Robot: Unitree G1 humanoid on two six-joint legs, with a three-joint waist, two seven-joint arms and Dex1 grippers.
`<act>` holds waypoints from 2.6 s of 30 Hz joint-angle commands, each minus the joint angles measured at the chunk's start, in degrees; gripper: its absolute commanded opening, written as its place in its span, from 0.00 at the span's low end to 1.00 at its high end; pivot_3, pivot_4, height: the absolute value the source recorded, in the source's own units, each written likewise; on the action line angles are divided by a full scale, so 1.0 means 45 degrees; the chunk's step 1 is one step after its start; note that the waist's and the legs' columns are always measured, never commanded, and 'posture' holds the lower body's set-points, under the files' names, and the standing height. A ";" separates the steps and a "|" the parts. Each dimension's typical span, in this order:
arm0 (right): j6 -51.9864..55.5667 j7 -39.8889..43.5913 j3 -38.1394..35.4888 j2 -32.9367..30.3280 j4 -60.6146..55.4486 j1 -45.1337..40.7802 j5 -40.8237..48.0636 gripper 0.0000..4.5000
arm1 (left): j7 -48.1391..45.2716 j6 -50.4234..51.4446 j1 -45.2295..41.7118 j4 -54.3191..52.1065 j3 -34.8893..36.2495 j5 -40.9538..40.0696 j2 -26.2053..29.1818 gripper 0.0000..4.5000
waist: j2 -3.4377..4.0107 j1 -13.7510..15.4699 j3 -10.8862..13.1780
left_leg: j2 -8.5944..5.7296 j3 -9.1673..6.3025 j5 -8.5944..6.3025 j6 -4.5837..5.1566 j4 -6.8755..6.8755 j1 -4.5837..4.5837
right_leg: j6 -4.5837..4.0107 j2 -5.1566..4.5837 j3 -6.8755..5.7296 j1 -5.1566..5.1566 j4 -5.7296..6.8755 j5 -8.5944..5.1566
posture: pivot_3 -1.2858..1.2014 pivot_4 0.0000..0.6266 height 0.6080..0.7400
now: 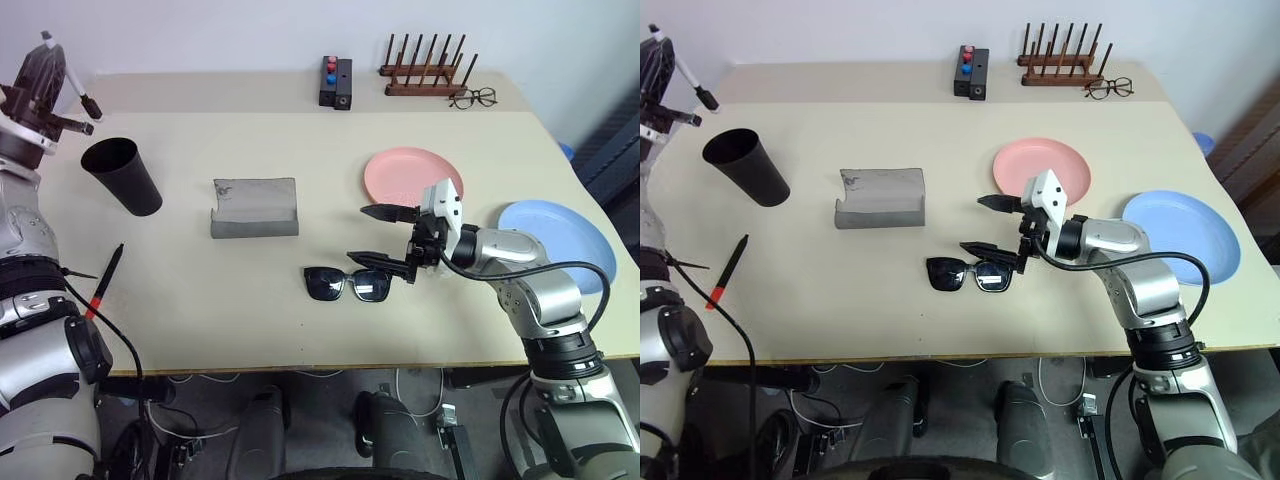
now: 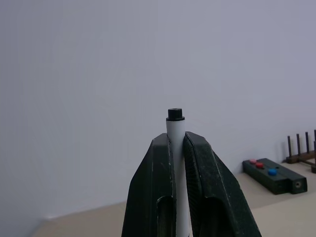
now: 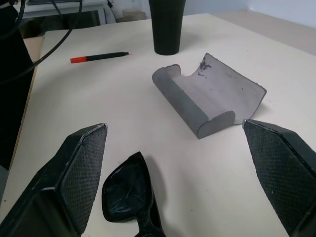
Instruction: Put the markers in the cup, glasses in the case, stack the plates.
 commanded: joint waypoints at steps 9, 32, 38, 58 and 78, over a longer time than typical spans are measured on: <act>-0.0026 -0.0754 -0.1381 0.0826 -0.0138 -0.0610 0.1214 1.00 | -0.0380 -0.1620 -0.0216 0.2229 0.0997 -0.0439 0.0430 0.01 | -0.0004 -0.0015 -0.0002 | 0.0003 0.0000 0.0000 0.0000 -0.0003 0.0004 | 0.0000 0.0002 0.0000 0.0000 0.0006 0.0000 | 0.52 0.24 1.00; -0.1797 -0.1851 -0.2003 0.2205 -0.0193 -0.1136 0.1323 1.00 | -0.0481 -0.1617 0.0013 0.3065 0.1033 -0.0471 0.0114 0.01 | -0.0005 -0.0031 -0.0003 | 0.0008 0.0000 0.0000 0.0000 -0.0005 0.0006 | 0.0000 0.0006 -0.0001 0.0001 0.0013 0.0000 | 0.52 0.24 1.00; -0.2198 -0.1671 -0.1751 0.2083 -0.0146 -0.0997 0.0994 1.00 | -0.0304 -0.1630 0.0054 0.3095 0.0914 -0.0340 0.0068 0.01 | -0.0005 -0.0020 -0.0003 | 0.0008 0.0000 0.0000 0.0000 -0.0004 0.0006 | 0.0000 0.0007 -0.0001 0.0001 0.0014 0.0000 | 0.52 0.24 1.00; -0.2441 -0.1328 -0.1649 0.1937 0.0142 -0.0734 0.0734 1.00 | 0.0077 0.3613 0.1045 -0.1270 0.0349 -0.1128 0.0632 0.99 | -0.0004 -0.0061 -0.0003 | 0.0009 -0.0001 0.0000 0.0000 -0.0007 0.0006 | 0.0000 0.0007 0.0000 0.0001 0.0015 0.0000 | 0.52 0.24 1.00; -0.2344 -0.0457 -0.1371 0.2182 0.0790 -0.1232 0.0995 1.00 | 0.1816 1.6925 0.8156 -0.8146 0.1513 -0.2884 0.4015 0.99 | 0.0012 -0.0276 0.0004 | 0.0043 0.0000 -0.0006 -0.0018 -0.0059 0.0058 | -0.0065 0.0030 0.0008 -0.0002 0.0006 -0.0037 | 0.52 0.24 1.00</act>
